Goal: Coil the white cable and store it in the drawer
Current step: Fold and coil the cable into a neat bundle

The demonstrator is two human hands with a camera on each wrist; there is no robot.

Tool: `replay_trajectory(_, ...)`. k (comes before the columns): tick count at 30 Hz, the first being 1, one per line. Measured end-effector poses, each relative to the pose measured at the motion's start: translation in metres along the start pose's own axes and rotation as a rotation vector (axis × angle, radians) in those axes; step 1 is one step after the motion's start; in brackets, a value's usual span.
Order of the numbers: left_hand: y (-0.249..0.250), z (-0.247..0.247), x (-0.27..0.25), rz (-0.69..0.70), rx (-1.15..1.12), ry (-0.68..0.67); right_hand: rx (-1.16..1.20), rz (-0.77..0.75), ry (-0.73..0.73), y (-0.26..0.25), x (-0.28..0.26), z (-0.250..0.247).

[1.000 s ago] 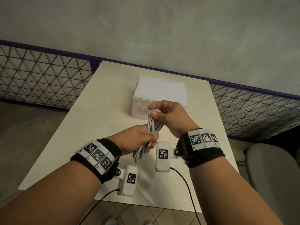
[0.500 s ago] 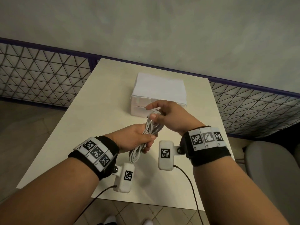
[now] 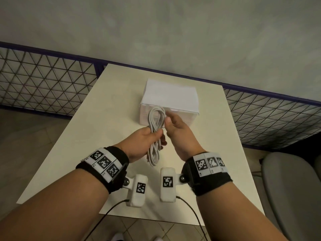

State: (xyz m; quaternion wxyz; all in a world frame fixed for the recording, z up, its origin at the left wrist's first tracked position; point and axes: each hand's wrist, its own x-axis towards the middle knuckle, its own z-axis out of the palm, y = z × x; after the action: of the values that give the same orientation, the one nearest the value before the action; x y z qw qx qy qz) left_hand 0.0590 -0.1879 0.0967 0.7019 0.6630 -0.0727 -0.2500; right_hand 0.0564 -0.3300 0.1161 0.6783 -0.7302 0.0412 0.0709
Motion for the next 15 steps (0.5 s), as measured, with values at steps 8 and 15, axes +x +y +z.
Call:
replay_trajectory(8, 0.006, 0.01, 0.003, -0.041, -0.272, 0.116, -0.365, -0.056, -0.179, 0.021, -0.02, 0.017)
replay_trajectory(15, 0.006, 0.018, 0.005, -0.032, -0.247, -0.03, -0.648, -0.016, -0.258, 0.01, -0.012, 0.0)
